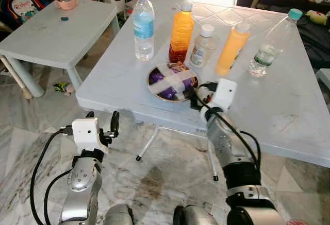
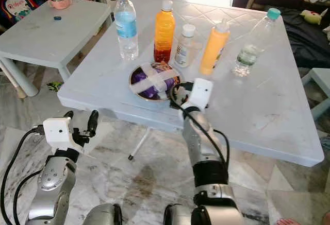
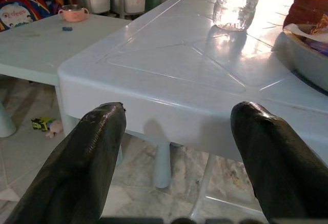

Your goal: Restocking fridge

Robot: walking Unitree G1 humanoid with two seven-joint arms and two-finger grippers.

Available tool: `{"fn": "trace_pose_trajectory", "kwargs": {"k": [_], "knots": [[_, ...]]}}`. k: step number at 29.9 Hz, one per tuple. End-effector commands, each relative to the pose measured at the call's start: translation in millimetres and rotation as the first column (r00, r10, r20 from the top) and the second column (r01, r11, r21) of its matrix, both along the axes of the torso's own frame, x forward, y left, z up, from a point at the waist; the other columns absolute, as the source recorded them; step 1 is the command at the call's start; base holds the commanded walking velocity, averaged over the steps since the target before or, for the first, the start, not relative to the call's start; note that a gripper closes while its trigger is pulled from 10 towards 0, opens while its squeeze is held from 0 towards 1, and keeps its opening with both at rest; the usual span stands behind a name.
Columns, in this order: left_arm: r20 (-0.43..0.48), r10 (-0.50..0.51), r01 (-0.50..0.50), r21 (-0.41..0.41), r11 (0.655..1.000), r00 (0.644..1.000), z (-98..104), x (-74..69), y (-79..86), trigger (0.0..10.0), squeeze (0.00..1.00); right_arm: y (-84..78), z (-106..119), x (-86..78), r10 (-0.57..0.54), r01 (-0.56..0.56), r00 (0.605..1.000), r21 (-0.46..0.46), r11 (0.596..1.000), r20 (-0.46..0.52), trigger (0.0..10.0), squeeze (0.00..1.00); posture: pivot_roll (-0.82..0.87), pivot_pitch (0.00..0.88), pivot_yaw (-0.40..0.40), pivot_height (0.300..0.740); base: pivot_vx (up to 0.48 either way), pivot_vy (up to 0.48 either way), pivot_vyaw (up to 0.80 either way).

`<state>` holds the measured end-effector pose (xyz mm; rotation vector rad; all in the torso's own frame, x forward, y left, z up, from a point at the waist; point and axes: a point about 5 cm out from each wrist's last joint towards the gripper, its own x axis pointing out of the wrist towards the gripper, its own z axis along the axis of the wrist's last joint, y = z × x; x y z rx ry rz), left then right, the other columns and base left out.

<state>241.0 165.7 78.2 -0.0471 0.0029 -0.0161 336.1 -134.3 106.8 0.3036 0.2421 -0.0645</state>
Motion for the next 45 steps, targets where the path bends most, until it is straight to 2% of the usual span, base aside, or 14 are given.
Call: {"fn": "trace_pose_trajectory", "kwargs": {"k": [1,6,18,21,24,27,33,35,36,38,39,45], "knots": [[0.0,0.002,-0.002,0.011,1.0,1.0,1,-0.5,-0.7,10.0,0.0,-11.7,-6,-1.3,-0.055,0.054,0.997,-0.01,0.998,-0.047,10.0,0.0,0.09,0.102,-0.029,0.74,0.0,0.0,0.0],[-0.001,-0.004,0.004,0.012,1.0,1.0,2,0.2,-0.8,10.0,0.0,-18.2,-7,-2.9,-0.069,0.068,0.997,-0.02,0.997,-0.043,10.0,0.0,0.09,0.103,-0.024,0.74,0.0,0.0,0.0],[0.001,-0.004,0.004,0.016,1.0,1.0,2,1.4,-0.2,10.0,0.0,-11.6,2,4.0,0.003,-0.003,1.0,-0.041,0.999,-0.007,10.0,0.0,0.1,0.103,-0.025,0.74,0.0,0.0,0.0],[0.001,-0.002,0.002,0.016,1.0,1.0,2,1.0,-0.3,10.0,0.0,-9.8,5,5.6,0.038,-0.038,0.999,-0.047,0.998,0.003,10.0,0.0,0.1,0.103,-0.026,0.74,0.0,0.0,0.0],[0.0,-0.002,0.002,0.015,1.0,1.0,2,0.8,-0.5,10.0,0.0,-8.6,3,4.8,0.069,-0.07,0.997,-0.036,0.997,-0.03,10.0,0.0,0.1,0.103,-0.027,0.74,0.0,0.0,0.0],[0.0,-0.002,0.002,0.015,1.0,1.0,2,0.9,-0.7,10.0,0.0,-4.6,-3,-0.7,0.135,-0.138,0.988,-0.036,0.99,-0.079,10.0,0.0,0.09,0.104,-0.027,0.74,0.0,0.0,0.0],[-0.002,-0.002,0.002,0.015,1.0,1.0,1,0.5,-0.4,10.0,0.0,-3.9,-1,-10.0,0.259,-0.264,0.962,-0.05,0.963,-0.085,10.0,0.0,0.09,0.108,-0.026,0.74,0.0,0.0,0.0],[-0.004,-0.003,0.003,0.015,1.0,1.0,1,0.5,-0.9,10.0,0.0,-6.6,-3,-11.3,0.27,-0.276,0.958,-0.052,0.96,-0.098,10.0,0.0,0.09,0.109,-0.025,0.74,0.0,0.0,0.0],[-0.005,-0.005,0.005,0.015,1.0,1.0,0,0.8,-1.9,10.0,0.0,-12.6,-6,-11.4,0.251,-0.259,0.961,-0.059,0.964,-0.117,2.7,0.0,0.09,0.109,-0.025,0.74,0.0,0.0,0.0],[-0.005,-0.007,0.007,0.015,1.0,1.0,1,1.1,-2.4,10.0,0.0,-16.8,-8,-11.3,0.231,-0.243,0.964,-0.074,0.967,-0.134,2.7,0.0,0.09,0.109,-0.026,0.74,0.0,0.0,0.0],[-0.004,-0.009,0.009,0.017,1.0,1.0,1,1.5,-2.5,10.0,0.0,-19.6,-10,-11.5,0.22,-0.233,0.964,-0.071,0.97,-0.151,0.0,0.0,0.09,0.109,-0.025,0.74,0.0,0.0,0.0],[-0.004,-0.012,0.012,0.025,1.0,1.0,1,1.9,-1.9,10.0,0.0,-21.7,-15,-13.4,0.212,-0.228,0.957,-0.06,0.972,-0.199,0.0,0.0,0.09,0.109,-0.023,0.74,0.0,0.0,0.0]]}}
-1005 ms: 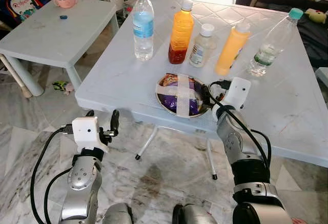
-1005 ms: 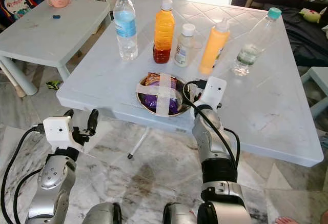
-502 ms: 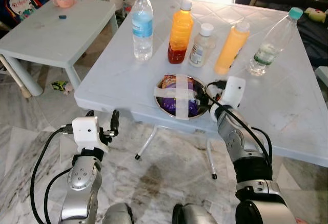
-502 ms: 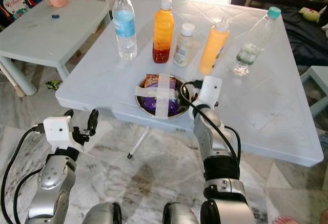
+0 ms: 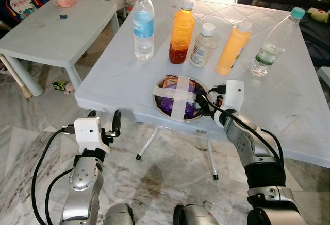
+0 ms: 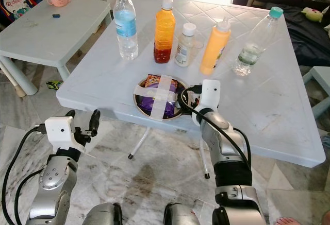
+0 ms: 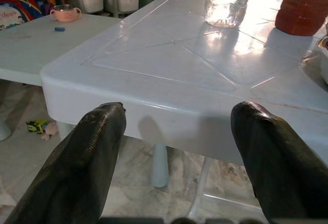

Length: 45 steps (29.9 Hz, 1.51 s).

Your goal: Restocking fridge

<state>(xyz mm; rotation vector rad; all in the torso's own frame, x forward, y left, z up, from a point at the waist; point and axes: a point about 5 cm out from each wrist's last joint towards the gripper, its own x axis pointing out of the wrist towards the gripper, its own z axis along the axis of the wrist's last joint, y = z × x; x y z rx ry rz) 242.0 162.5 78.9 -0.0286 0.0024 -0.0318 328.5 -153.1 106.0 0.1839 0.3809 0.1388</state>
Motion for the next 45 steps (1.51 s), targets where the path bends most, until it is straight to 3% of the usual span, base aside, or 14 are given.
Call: {"fn": "trace_pose_trajectory", "kwargs": {"k": [1,7,20,45], "knots": [[-0.004,0.004,-0.004,0.007,1.0,1.0,0.7,1.0,1.4,10.0,0.0,-3.5,-15.9,-6.9,-0.014,0.013,0.996,-0.011,1.0,-0.092,0.0,0.0,0.09,0.109,-0.023,0.74,0.0,0.0,0.0],[-0.005,0.004,-0.004,0.009,1.0,1.0,0.4,0.3,1.4,10.0,0.0,-2.4,-18.9,-10.4,0.02,-0.018,0.991,0.017,1.0,-0.13,0.0,0.0,0.09,0.11,-0.023,0.74,0.0,0.0,0.0],[-0.001,0.0,0.0,0.009,1.0,1.0,1.6,0.9,-1.1,10.0,0.0,-1.1,-18.5,-8.9,-0.009,0.022,0.987,0.081,0.996,-0.16,0.0,0.0,0.09,0.106,-0.025,0.74,0.0,0.0,0.0],[-0.007,-0.002,0.002,0.001,1.0,1.0,-0.4,0.8,-3.1,10.0,0.0,1.6,-22.8,-12.6,-0.058,0.077,0.982,0.099,0.992,-0.178,0.0,0.0,0.08,0.105,-0.027,0.74,0.0,0.0,0.0]]}}
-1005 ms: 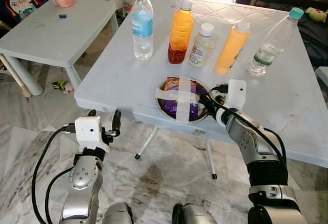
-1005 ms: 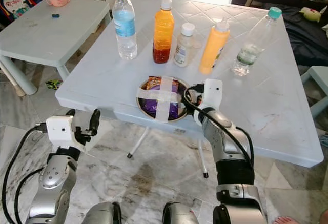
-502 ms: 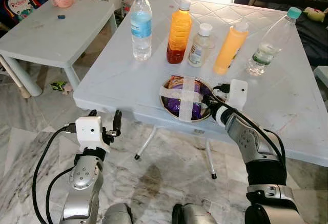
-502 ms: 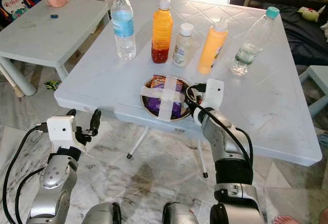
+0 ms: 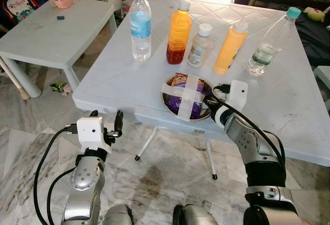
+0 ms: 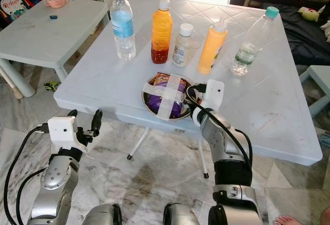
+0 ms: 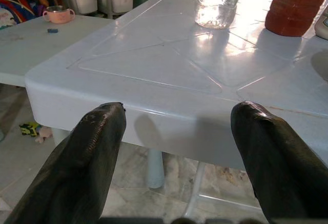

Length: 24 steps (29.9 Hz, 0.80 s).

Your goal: Restocking fridge

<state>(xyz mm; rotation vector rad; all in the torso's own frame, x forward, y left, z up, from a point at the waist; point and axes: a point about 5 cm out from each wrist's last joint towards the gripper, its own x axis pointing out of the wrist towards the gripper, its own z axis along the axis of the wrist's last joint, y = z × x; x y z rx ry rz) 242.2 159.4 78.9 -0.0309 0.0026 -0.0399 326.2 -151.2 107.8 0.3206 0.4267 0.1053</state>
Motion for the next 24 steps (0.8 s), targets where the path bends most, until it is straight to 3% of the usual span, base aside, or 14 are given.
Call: {"fn": "trace_pose_trajectory", "kwargs": {"k": [1,4,5,10,13,16,19,24], "knots": [[-0.006,0.006,-0.006,0.003,1.0,1.0,0,0.5,0.0,10.0,0.0,-0.3,-25,-10.3,-0.009,0.007,0.993,-0.015,1.0,-0.117,0.0,0.0,0.08,0.105,-0.027,0.74,0.0,0.0,0.0],[-0.025,0.017,-0.017,-0.006,1.0,1.0,-3,-0.4,0.7,10.0,0.0,1.7,-21,-9.8,-0.007,0.009,0.996,0.02,1.0,-0.087,0.0,0.0,0.08,0.104,-0.022,0.74,0.0,0.0,0.0],[-0.041,0.027,-0.028,-0.009,1.0,0.999,-5,-1.4,1.6,10.0,0.0,2.7,-18,-9.6,-0.006,0.008,0.998,0.035,0.999,-0.066,10.0,0.0,0.07,0.104,-0.021,0.74,0.0,0.0,0.0],[-0.092,0.063,-0.064,-0.003,0.998,0.994,-13,-3.3,6.0,10.0,0.0,-2.5,-19,-12.8,-0.055,0.057,0.997,0.036,0.998,-0.059,10.0,0.0,0.07,0.105,-0.02,0.74,0.0,0.0,0.0],[-0.102,0.08,-0.08,-0.004,0.997,0.992,-15,-1.1,8.6,10.0,0.0,-8.0,-23,-16.0,-0.097,0.097,0.994,-0.009,0.995,-0.053,10.0,0.0,0.06,0.104,-0.018,0.74,0.0,0.0,0.0],[-0.098,0.077,-0.077,-0.005,0.997,0.992,-13,2.9,7.8,10.0,0.0,-7.4,-25,-17.0,-0.094,0.094,0.995,-0.035,0.995,-0.017,10.0,0.0,0.05,0.104,-0.018,0.74,0.0,0.0,0.0],[-0.091,0.073,-0.074,-0.004,0.997,0.993,-11,6.7,6.4,10.0,0.0,-6.5,-18,-13.8,-0.079,0.085,0.992,-0.064,0.994,0.094,10.0,0.0,0.06,0.104,-0.02,0.74,0.0,0.0,0.0],[-0.102,0.074,-0.075,-0.004,0.997,0.992,-14,4.0,6.1,10.0,0.0,-2.6,-13,-16.0,-0.031,0.029,0.99,0.015,0.999,0.134,10.0,0.0,0.06,0.104,-0.023,0.74,-0.229,0.0,0.0]]}}
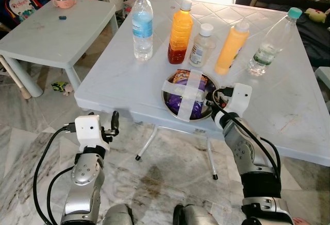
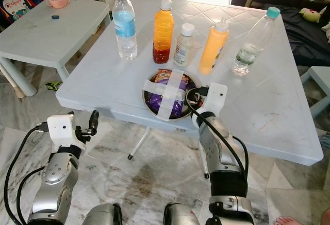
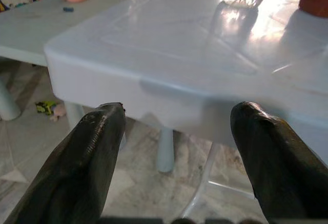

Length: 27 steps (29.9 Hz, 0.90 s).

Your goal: Restocking fridge

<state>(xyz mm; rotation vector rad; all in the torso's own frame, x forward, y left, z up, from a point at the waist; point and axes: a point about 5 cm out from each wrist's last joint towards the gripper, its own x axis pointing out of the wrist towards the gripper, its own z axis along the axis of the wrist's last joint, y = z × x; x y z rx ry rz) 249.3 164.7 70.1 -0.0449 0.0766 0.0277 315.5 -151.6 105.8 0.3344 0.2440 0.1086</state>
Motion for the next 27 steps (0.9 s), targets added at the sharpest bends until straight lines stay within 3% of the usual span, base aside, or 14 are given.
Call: {"fn": "trace_pose_trajectory", "kwargs": {"k": [1,3,6,11,12,17,27], "knots": [[-0.027,0.008,-0.008,0.004,1.0,1.0,-5,-3.0,0.8,10.0,0.0,-2.3,-11,-5.3,-0.001,0.001,0.999,-0.007,1.0,-0.044,10.0,0.0,0.06,0.104,-0.023,0.74,-0.307,0.0,0.0],[-0.031,0.008,-0.007,0.003,1.0,1.0,-6,-3.7,0.3,10.0,0.0,-2.7,-12,-5.6,-0.007,0.007,0.999,-0.012,1.0,-0.034,10.0,0.0,0.06,0.108,-0.026,0.74,-0.349,0.0,0.0],[-0.036,0.009,-0.008,0.003,1.0,0.999,-6,-4.5,-0.2,10.0,0.0,-1.8,-21,-9.0,-0.03,0.025,0.999,-0.115,0.993,-0.039,10.0,0.0,0.06,0.111,-0.026,0.74,-0.384,0.0,0.0],[-0.038,0.009,-0.009,0.004,1.0,0.999,-7,-3.1,0.1,10.0,0.0,1.5,-19,-11.2,-0.005,0.003,1.0,-0.159,0.987,-0.016,10.0,0.0,0.05,0.109,-0.026,0.74,-0.392,0.0,0.0],[-0.036,0.008,-0.008,0.004,1.0,0.999,-6,-1.9,-0.3,10.0,0.0,3.5,-17,-10.5,0.012,-0.013,1.0,-0.04,0.999,-0.027,10.0,0.0,0.05,0.109,-0.025,0.74,-0.394,0.0,0.0],[-0.033,0.002,-0.002,0.005,1.0,0.999,-6,0.7,-2.1,10.0,0.0,-4.5,-11,-6.3,-0.035,0.035,0.999,-0.021,0.999,0.014,10.0,0.0,0.05,0.106,-0.027,0.74,-0.386,0.0,0.0],[-0.035,-0.001,0.002,0.006,1.0,0.999,-7,2.2,-2.6,10.0,0.0,-0.6,-7,-4.8,-0.003,0.003,0.999,-0.013,1.0,0.039,10.0,0.0,0.05,0.097,-0.029,0.74,-0.373,0.0,0.76]]}}
